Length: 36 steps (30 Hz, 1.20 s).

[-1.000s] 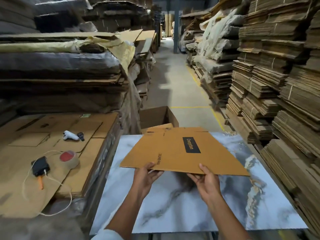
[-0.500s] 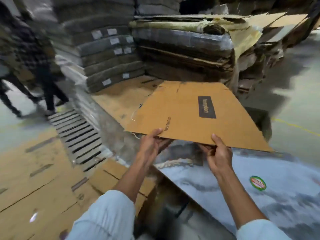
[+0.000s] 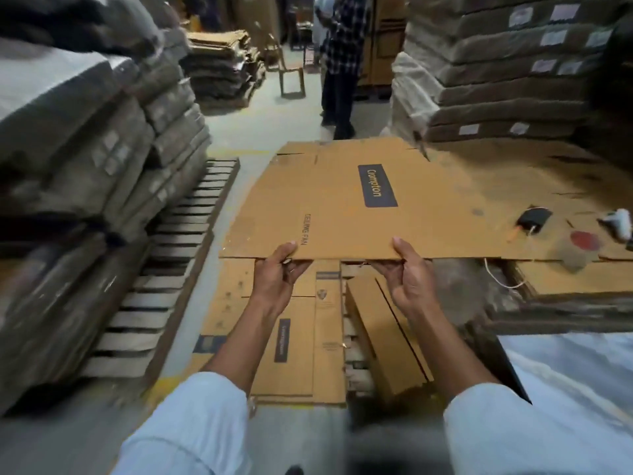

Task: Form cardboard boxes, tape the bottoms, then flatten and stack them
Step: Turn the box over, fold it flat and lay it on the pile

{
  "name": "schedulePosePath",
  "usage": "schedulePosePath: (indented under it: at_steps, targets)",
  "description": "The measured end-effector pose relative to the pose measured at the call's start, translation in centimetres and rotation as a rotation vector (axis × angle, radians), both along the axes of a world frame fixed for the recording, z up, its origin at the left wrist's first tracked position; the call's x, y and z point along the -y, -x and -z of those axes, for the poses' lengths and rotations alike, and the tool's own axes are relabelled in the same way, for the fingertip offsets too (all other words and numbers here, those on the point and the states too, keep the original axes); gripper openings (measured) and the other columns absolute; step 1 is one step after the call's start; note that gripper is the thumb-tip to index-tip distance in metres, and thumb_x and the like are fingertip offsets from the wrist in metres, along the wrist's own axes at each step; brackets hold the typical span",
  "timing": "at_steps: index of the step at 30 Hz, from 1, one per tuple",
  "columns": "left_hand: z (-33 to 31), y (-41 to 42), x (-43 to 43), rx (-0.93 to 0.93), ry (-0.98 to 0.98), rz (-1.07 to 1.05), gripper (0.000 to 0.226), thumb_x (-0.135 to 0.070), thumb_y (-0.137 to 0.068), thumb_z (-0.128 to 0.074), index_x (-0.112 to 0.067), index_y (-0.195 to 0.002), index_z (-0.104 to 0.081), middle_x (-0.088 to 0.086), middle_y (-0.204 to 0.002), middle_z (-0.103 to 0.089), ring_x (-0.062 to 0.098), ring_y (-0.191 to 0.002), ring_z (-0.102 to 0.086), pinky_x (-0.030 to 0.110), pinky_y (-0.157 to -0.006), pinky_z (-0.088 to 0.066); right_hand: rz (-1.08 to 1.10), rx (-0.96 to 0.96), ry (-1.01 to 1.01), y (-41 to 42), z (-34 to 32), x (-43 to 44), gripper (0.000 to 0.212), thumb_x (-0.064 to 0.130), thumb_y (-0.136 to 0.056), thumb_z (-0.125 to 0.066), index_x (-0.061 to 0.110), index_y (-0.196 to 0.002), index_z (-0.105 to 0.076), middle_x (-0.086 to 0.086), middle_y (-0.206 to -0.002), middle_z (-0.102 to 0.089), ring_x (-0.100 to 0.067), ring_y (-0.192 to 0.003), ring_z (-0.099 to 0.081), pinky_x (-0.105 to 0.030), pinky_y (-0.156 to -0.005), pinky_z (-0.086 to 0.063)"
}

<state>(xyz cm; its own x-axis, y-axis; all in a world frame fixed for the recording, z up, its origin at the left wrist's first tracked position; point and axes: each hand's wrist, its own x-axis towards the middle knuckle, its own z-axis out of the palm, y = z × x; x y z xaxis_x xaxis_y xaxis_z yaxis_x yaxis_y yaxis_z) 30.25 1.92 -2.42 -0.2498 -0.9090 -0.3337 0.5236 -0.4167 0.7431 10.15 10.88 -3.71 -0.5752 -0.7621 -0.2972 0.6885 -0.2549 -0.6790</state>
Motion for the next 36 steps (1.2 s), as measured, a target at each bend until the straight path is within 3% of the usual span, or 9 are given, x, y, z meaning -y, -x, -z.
schedulePosePath:
  at_steps: [7,12,14,16,21,24,29,33,36]
  targets:
    - [3.9,-7.5,8.0,0.012,-0.063,-0.073,0.004,0.001,-0.093,-0.064,0.003,-0.095,-0.067,0.018,-0.093,-0.075,0.028,-0.085,-0.074,0.035,-0.068,-0.063,-0.106,0.034,-0.076,-6.7,3.2,9.6,0.023,0.007,-0.096,-0.063,0.002,-0.119,-0.062,-0.018,-0.104,-0.075,-0.031,-0.092,-0.074,-0.045,-0.065,-0.062]
    - [8.2,-11.6,12.7,0.038,-0.126,-0.121,0.05,-0.003,-0.086,-0.07,0.01,-0.133,-0.057,0.024,-0.117,-0.07,0.027,-0.09,-0.073,0.034,-0.07,-0.062,-0.189,0.17,-0.144,-9.5,6.5,13.5,0.027,0.019,-0.098,-0.063,0.004,-0.121,-0.062,-0.019,-0.117,-0.071,-0.038,-0.11,-0.069,-0.05,-0.079,-0.061]
    - [10.9,-13.2,14.6,0.06,-0.165,-0.153,0.055,-0.002,-0.089,-0.068,0.009,-0.14,-0.051,0.027,-0.128,-0.065,0.029,-0.096,-0.073,0.036,-0.072,-0.062,-0.213,0.264,-0.191,-9.6,9.1,14.8,0.009,0.009,-0.097,-0.06,0.005,-0.105,-0.062,-0.019,-0.109,-0.07,-0.039,-0.11,-0.066,-0.053,-0.077,-0.062]
    - [14.5,-14.7,16.4,0.088,-0.218,-0.169,0.054,0.0,-0.091,-0.065,0.011,-0.141,-0.049,0.026,-0.13,-0.064,0.032,-0.106,-0.07,0.037,-0.073,-0.062,-0.224,0.314,-0.266,-9.6,12.9,16.2,0.009,-0.004,-0.093,-0.059,0.001,-0.1,-0.062,-0.018,-0.097,-0.07,-0.037,-0.101,-0.067,-0.052,-0.07,-0.063]
    - [28.5,-17.0,20.0,0.132,-0.346,-0.179,0.028,0.0,-0.096,-0.06,0.002,-0.123,-0.061,0.017,-0.101,-0.077,0.023,-0.085,-0.077,0.034,-0.067,-0.063,-0.249,0.36,-0.377,-11.5,27.5,20.0,0.027,-0.012,-0.09,-0.06,0.005,-0.111,-0.065,-0.015,-0.097,-0.077,-0.035,-0.103,-0.069,-0.054,-0.075,-0.062]
    - [40.0,-18.3,22.2,0.194,-0.385,-0.177,0.015,-0.002,-0.094,-0.064,0.001,-0.107,-0.07,0.021,-0.119,-0.072,0.027,-0.093,-0.074,0.038,-0.079,-0.063,-0.214,0.39,-0.417,-12.8,38.7,22.1,0.034,-0.013,-0.088,-0.062,0.007,-0.115,-0.065,-0.012,-0.103,-0.077,-0.033,-0.109,-0.067,-0.053,-0.069,-0.063]
    - [59.1,-21.0,24.9,0.231,-0.441,-0.123,0.018,-0.007,-0.092,-0.066,0.0,-0.108,-0.071,0.021,-0.129,-0.067,0.03,-0.112,-0.066,0.04,-0.096,-0.057,-0.181,0.446,-0.438,-15.2,57.5,24.0,0.037,-0.014,-0.089,-0.058,0.013,-0.114,-0.064,-0.01,-0.109,-0.076,-0.029,-0.1,-0.07,-0.051,-0.065,-0.063]
    - [71.0,-22.9,25.0,0.223,-0.534,-0.093,0.02,-0.007,-0.096,-0.062,-0.008,-0.089,-0.081,0.016,-0.116,-0.074,0.023,-0.098,-0.075,0.035,-0.086,-0.062,-0.174,0.504,-0.489,-17.2,69.6,23.6,0.04,-0.013,-0.087,-0.06,0.008,-0.121,-0.064,-0.014,-0.117,-0.073,-0.032,-0.108,-0.067,-0.055,-0.069,-0.062]
    - [76.8,-23.7,24.1,0.27,-0.631,-0.118,0.01,-0.006,-0.097,-0.061,-0.008,-0.102,-0.07,0.014,-0.108,-0.076,0.022,-0.091,-0.076,0.038,-0.085,-0.062,-0.177,0.55,-0.579,-18.8,76.3,22.8,0.044,-0.009,-0.088,-0.063,0.003,-0.131,-0.059,-0.019,-0.127,-0.067,-0.034,-0.109,-0.066,-0.055,-0.068,-0.062]
